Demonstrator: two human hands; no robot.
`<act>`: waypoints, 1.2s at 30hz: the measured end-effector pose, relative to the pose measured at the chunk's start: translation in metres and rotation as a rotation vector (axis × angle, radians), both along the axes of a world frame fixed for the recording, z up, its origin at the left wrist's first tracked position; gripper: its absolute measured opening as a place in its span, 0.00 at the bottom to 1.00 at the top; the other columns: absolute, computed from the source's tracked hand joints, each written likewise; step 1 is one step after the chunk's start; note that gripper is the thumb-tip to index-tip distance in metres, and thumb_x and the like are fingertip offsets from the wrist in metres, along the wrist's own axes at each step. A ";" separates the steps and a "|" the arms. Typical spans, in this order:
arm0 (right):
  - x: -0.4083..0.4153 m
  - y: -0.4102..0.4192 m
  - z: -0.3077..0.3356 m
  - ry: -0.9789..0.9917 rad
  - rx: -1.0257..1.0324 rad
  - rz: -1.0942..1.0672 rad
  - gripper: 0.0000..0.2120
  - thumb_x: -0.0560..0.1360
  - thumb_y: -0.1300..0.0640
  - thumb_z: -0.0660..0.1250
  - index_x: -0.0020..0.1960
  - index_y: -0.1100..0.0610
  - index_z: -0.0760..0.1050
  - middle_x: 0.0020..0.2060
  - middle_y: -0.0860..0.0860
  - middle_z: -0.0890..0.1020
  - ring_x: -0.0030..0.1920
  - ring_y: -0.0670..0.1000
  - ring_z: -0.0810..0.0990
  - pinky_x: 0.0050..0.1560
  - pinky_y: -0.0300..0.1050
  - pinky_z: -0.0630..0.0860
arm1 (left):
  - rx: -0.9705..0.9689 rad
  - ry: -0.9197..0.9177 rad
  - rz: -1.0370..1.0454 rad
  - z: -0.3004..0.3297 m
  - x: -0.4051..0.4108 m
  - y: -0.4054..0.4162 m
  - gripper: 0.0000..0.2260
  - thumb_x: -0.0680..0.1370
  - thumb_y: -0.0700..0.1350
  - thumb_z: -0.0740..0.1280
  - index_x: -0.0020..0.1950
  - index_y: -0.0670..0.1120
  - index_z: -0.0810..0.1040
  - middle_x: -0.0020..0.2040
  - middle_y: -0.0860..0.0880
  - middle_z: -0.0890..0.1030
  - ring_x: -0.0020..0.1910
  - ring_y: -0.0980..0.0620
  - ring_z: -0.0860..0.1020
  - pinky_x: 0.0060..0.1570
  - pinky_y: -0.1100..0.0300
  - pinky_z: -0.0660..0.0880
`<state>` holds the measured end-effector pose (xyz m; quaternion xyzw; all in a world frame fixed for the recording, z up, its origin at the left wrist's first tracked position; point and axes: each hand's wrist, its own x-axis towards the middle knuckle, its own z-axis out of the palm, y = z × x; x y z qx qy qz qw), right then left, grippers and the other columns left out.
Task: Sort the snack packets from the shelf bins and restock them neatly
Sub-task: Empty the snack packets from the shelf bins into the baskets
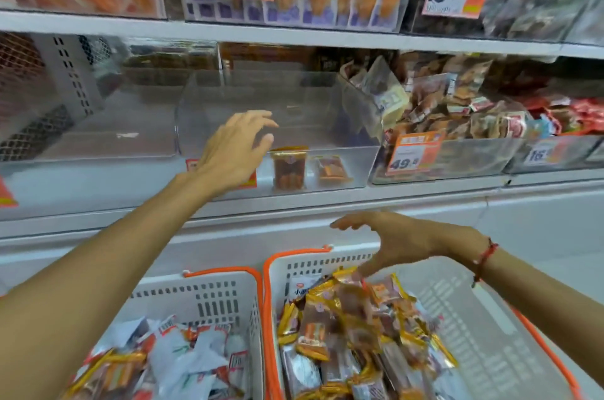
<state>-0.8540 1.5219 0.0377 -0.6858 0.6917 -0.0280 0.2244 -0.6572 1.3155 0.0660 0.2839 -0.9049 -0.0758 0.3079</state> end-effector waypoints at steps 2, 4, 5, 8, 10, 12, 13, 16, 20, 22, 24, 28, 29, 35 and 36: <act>-0.001 -0.013 0.025 -0.097 -0.158 -0.003 0.27 0.71 0.49 0.74 0.68 0.48 0.72 0.60 0.44 0.78 0.58 0.41 0.77 0.60 0.38 0.74 | 0.105 -0.179 -0.052 0.006 -0.015 0.000 0.17 0.83 0.51 0.58 0.72 0.51 0.69 0.73 0.51 0.69 0.71 0.48 0.66 0.66 0.51 0.65; -0.004 -0.032 0.055 -0.192 -0.368 -0.012 0.16 0.74 0.56 0.72 0.61 0.53 0.78 0.52 0.48 0.83 0.51 0.43 0.81 0.54 0.39 0.78 | 0.202 -0.329 -0.067 0.009 -0.029 -0.003 0.23 0.82 0.58 0.56 0.75 0.51 0.65 0.74 0.50 0.68 0.71 0.46 0.67 0.66 0.51 0.66; -0.006 -0.045 0.070 -0.212 -0.449 -0.011 0.12 0.75 0.58 0.71 0.59 0.55 0.80 0.50 0.50 0.84 0.49 0.44 0.82 0.53 0.39 0.78 | 0.245 -0.382 -0.073 0.009 -0.035 -0.005 0.24 0.81 0.60 0.56 0.74 0.52 0.65 0.73 0.49 0.70 0.70 0.45 0.69 0.65 0.51 0.67; -0.021 -0.091 0.097 -0.168 -0.528 -0.012 0.07 0.76 0.61 0.69 0.53 0.55 0.81 0.48 0.51 0.85 0.47 0.43 0.82 0.51 0.33 0.76 | 0.230 -0.484 -0.134 0.007 -0.038 -0.015 0.15 0.81 0.56 0.60 0.62 0.50 0.76 0.58 0.48 0.80 0.57 0.44 0.77 0.54 0.53 0.72; -0.031 -0.124 0.099 -0.052 -0.477 -0.019 0.08 0.76 0.62 0.69 0.53 0.54 0.82 0.48 0.51 0.85 0.46 0.44 0.82 0.52 0.34 0.76 | 0.204 -0.422 -0.173 0.006 -0.030 -0.025 0.08 0.79 0.52 0.65 0.54 0.51 0.78 0.49 0.51 0.82 0.50 0.47 0.78 0.49 0.53 0.73; -0.037 -0.158 0.093 0.091 -0.358 -0.023 0.11 0.75 0.63 0.68 0.56 0.55 0.81 0.49 0.52 0.85 0.47 0.47 0.81 0.53 0.37 0.75 | 0.268 -0.265 -0.194 0.009 -0.016 -0.034 0.08 0.75 0.53 0.70 0.53 0.56 0.81 0.46 0.57 0.83 0.47 0.54 0.79 0.50 0.53 0.75; -0.038 -0.172 0.088 0.159 -0.233 -0.019 0.14 0.74 0.63 0.69 0.58 0.56 0.80 0.51 0.52 0.84 0.47 0.47 0.80 0.53 0.36 0.73 | 0.333 -0.167 -0.214 0.012 -0.010 -0.037 0.09 0.74 0.54 0.72 0.53 0.56 0.82 0.46 0.58 0.83 0.47 0.57 0.80 0.50 0.53 0.76; -0.090 -0.231 0.036 0.416 0.184 -0.037 0.24 0.69 0.53 0.74 0.64 0.48 0.77 0.56 0.47 0.80 0.50 0.49 0.78 0.56 0.43 0.75 | 0.478 0.075 -0.244 0.019 0.002 -0.046 0.07 0.73 0.51 0.74 0.50 0.53 0.84 0.43 0.54 0.85 0.45 0.53 0.82 0.52 0.47 0.78; -0.286 -0.369 -0.086 0.669 0.196 -0.119 0.18 0.64 0.48 0.66 0.53 0.41 0.80 0.52 0.47 0.84 0.52 0.60 0.81 0.59 0.65 0.74 | 0.261 0.126 -0.006 0.019 0.003 -0.052 0.05 0.73 0.55 0.72 0.48 0.60 0.82 0.43 0.59 0.84 0.45 0.55 0.81 0.45 0.53 0.77; -0.257 -0.365 -0.071 0.669 0.192 -0.119 0.16 0.66 0.51 0.68 0.52 0.50 0.82 0.47 0.49 0.85 0.51 0.60 0.82 0.61 0.64 0.74 | 0.143 0.081 0.104 0.018 0.001 -0.050 0.08 0.75 0.54 0.71 0.53 0.61 0.81 0.46 0.58 0.84 0.48 0.55 0.80 0.40 0.59 0.73; -0.148 -0.306 -0.012 0.629 0.126 -0.212 0.16 0.67 0.49 0.72 0.51 0.56 0.82 0.40 0.48 0.83 0.44 0.56 0.81 0.50 0.54 0.79 | 0.093 0.087 0.152 0.014 -0.002 -0.053 0.10 0.76 0.54 0.69 0.57 0.59 0.81 0.49 0.56 0.84 0.50 0.51 0.81 0.40 0.59 0.72; -0.058 -0.241 0.041 0.568 -0.169 -0.153 0.22 0.68 0.47 0.76 0.54 0.58 0.74 0.46 0.52 0.75 0.47 0.54 0.74 0.42 0.44 0.70 | 0.081 0.176 0.206 0.010 0.000 -0.053 0.11 0.78 0.52 0.67 0.60 0.59 0.78 0.52 0.54 0.83 0.51 0.47 0.80 0.40 0.58 0.70; -0.050 -0.233 0.048 0.520 -0.257 -0.145 0.22 0.70 0.48 0.74 0.56 0.57 0.72 0.50 0.53 0.76 0.50 0.56 0.75 0.45 0.46 0.70 | 0.061 0.210 0.203 0.010 0.002 -0.049 0.11 0.79 0.51 0.66 0.61 0.58 0.78 0.53 0.55 0.83 0.50 0.48 0.80 0.40 0.59 0.69; -0.015 -0.145 0.071 0.129 -0.863 -0.074 0.09 0.76 0.61 0.63 0.56 0.57 0.69 0.51 0.51 0.79 0.50 0.57 0.78 0.45 0.53 0.74 | -0.081 0.650 0.085 0.023 0.023 0.002 0.11 0.80 0.46 0.65 0.63 0.52 0.76 0.57 0.57 0.79 0.55 0.56 0.77 0.50 0.63 0.72; -0.007 -0.122 0.074 0.063 -0.949 -0.058 0.10 0.76 0.61 0.64 0.57 0.57 0.70 0.50 0.49 0.79 0.49 0.54 0.78 0.46 0.51 0.74 | -0.094 0.716 0.066 0.023 0.027 0.016 0.11 0.81 0.45 0.65 0.63 0.52 0.76 0.57 0.57 0.78 0.55 0.56 0.76 0.52 0.65 0.72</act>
